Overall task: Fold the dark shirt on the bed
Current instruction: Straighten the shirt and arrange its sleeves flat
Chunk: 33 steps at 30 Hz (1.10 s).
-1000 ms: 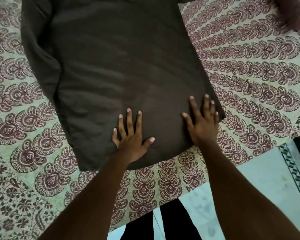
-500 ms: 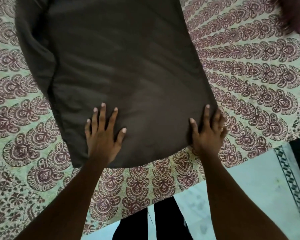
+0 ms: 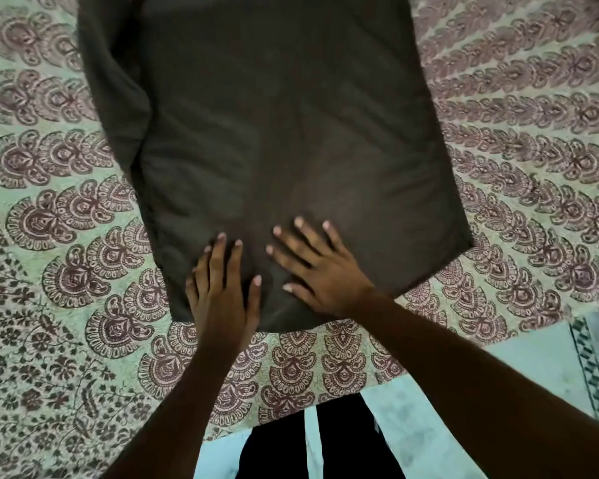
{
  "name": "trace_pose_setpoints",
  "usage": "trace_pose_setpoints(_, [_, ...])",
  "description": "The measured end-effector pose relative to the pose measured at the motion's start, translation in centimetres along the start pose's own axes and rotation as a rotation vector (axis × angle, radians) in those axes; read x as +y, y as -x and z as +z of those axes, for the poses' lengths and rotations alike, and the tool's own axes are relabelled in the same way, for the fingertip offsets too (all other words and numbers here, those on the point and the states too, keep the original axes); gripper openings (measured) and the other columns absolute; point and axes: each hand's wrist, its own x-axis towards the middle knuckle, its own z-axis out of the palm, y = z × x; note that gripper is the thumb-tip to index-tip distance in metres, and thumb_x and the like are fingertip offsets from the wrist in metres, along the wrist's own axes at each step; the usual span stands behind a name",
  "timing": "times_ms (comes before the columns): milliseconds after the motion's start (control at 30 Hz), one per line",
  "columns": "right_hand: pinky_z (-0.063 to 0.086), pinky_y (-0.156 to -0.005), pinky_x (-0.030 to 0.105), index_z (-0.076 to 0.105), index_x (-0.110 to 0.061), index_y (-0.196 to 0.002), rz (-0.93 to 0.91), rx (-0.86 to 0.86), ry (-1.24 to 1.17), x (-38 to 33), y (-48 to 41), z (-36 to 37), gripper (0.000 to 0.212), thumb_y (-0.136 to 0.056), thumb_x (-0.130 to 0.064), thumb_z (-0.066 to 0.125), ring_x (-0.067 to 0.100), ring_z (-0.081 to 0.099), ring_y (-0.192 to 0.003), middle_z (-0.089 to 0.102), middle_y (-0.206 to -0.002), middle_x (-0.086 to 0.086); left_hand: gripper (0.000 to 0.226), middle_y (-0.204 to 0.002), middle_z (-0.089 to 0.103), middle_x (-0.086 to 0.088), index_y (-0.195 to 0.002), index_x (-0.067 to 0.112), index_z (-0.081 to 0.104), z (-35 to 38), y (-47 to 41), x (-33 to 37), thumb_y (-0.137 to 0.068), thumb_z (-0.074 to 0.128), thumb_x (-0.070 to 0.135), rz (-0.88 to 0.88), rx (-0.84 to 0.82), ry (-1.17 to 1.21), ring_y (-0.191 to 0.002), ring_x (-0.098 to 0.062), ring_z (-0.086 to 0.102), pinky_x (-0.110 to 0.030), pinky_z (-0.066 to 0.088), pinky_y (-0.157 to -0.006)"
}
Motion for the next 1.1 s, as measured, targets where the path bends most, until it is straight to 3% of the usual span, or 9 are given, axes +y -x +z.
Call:
trace_pose_setpoints(100, [0.015, -0.125, 0.058, 0.030, -0.026, -0.162, -0.242, -0.034, -0.010, -2.4, 2.2, 1.1, 0.064, -0.106, -0.054, 0.038, 0.024, 0.010, -0.160, 0.016, -0.172, 0.003, 0.064, -0.174, 0.013, 0.005, -0.162, 0.028, 0.027, -0.9, -3.9, -1.3, -0.103, 0.039, 0.052, -0.016, 0.059, -0.023, -0.159, -0.026, 0.016, -0.055, 0.025, -0.118])
trace_pose_setpoints(200, [0.015, -0.125, 0.058, 0.031, -0.027, -0.161, -0.255, 0.046, -0.017, -1.4, -0.4, 0.2, 0.063, -0.106, -0.055, 0.040, 0.027, 0.010, -0.160, 0.015, -0.173, 0.007, 0.069, -0.175, 0.005, 0.005, -0.165, 0.029, 0.017, -1.0, -5.7, -4.2, -0.104, 0.035, 0.055, 0.132, 0.010, -0.116, -0.161, -0.025, 0.010, -0.054, 0.022, -0.123])
trace_pose_setpoints(300, [0.014, -0.123, 0.063, 0.027, -0.034, -0.162, 0.069, 0.168, 0.005, 1.3, -5.8, -1.3, 0.065, -0.103, -0.059, 0.043, 0.032, 0.010, -0.160, 0.012, -0.173, 0.008, 0.074, -0.175, 0.002, 0.006, -0.166, 0.027, 0.010, -0.9, -3.8, -7.1, -0.103, 0.029, 0.060, 0.172, -0.036, -0.145, -0.162, -0.022, 0.007, -0.050, 0.018, -0.126])
trace_pose_setpoints(433, [0.004, -0.119, 0.070, 0.023, -0.044, -0.161, 0.388, 0.069, -0.022, 2.3, -11.1, -2.3, 0.072, -0.096, -0.073, 0.037, 0.036, 0.001, -0.160, 0.002, -0.174, 0.007, 0.077, -0.175, 0.002, 0.004, -0.167, 0.020, 0.006, -1.0, 1.8, -8.1, -0.104, 0.032, 0.056, 0.081, -0.083, -0.096, -0.162, -0.020, 0.004, -0.048, 0.015, -0.129])
trace_pose_setpoints(633, [0.006, -0.121, 0.069, 0.020, -0.019, -0.164, -0.090, 0.003, 0.005, -5.9, -7.1, 1.0, 0.091, -0.092, -0.067, 0.050, 0.038, 0.002, -0.159, 0.005, -0.172, 0.018, 0.063, -0.175, 0.010, 0.007, -0.165, 0.022, 0.018, -2.7, 2.4, -6.9, -0.107, 0.035, 0.038, -0.091, -0.005, 0.066, -0.160, -0.019, 0.016, -0.048, 0.023, -0.124])
trace_pose_setpoints(800, [0.011, -0.122, 0.067, 0.020, -0.030, -0.164, -0.372, -0.032, -0.041, -7.3, -4.8, 1.3, 0.074, -0.101, -0.063, 0.040, 0.037, 0.003, -0.159, 0.003, -0.172, 0.018, 0.064, -0.175, 0.007, 0.006, -0.165, 0.030, 0.017, -3.8, -1.5, -8.4, -0.105, 0.034, 0.046, -0.077, -0.084, -0.024, -0.159, -0.026, 0.019, -0.052, 0.025, -0.123])
trace_pose_setpoints(867, [0.015, -0.121, 0.066, 0.020, -0.034, -0.164, -0.260, 0.053, -0.027, -5.6, -6.5, 0.5, 0.070, -0.102, -0.065, 0.033, 0.034, 0.003, -0.160, 0.004, -0.173, 0.011, 0.065, -0.175, 0.005, 0.008, -0.165, 0.032, 0.015, -3.6, -1.8, -8.7, -0.105, 0.032, 0.050, -0.072, -0.105, -0.022, -0.160, -0.024, 0.017, -0.052, 0.023, -0.124])
trace_pose_setpoints(1000, [0.006, -0.121, 0.067, 0.014, -0.041, -0.163, 0.250, 0.077, -0.005, -1.8, -9.7, -0.9, 0.077, -0.096, -0.075, 0.033, 0.047, -0.003, -0.157, -0.004, -0.173, 0.010, 0.065, -0.175, 0.010, 0.006, -0.164, 0.028, 0.024, -3.5, -1.5, -7.5, -0.103, 0.042, 0.044, -0.132, -0.049, 0.015, -0.158, -0.026, 0.020, -0.052, 0.025, -0.120])
trace_pose_setpoints(1100, [0.009, -0.119, 0.075, 0.020, -0.037, -0.163, -0.016, 0.030, 0.032, -1.7, -8.7, -0.2, 0.078, -0.095, -0.071, 0.041, 0.047, -0.002, -0.157, 0.003, -0.174, 0.005, 0.057, -0.171, 0.025, 0.001, -0.157, 0.019, 0.040, -3.8, -2.1, -6.1, -0.102, 0.054, 0.030, -0.219, 0.041, 0.149, -0.150, -0.031, 0.031, -0.053, 0.031, -0.115])
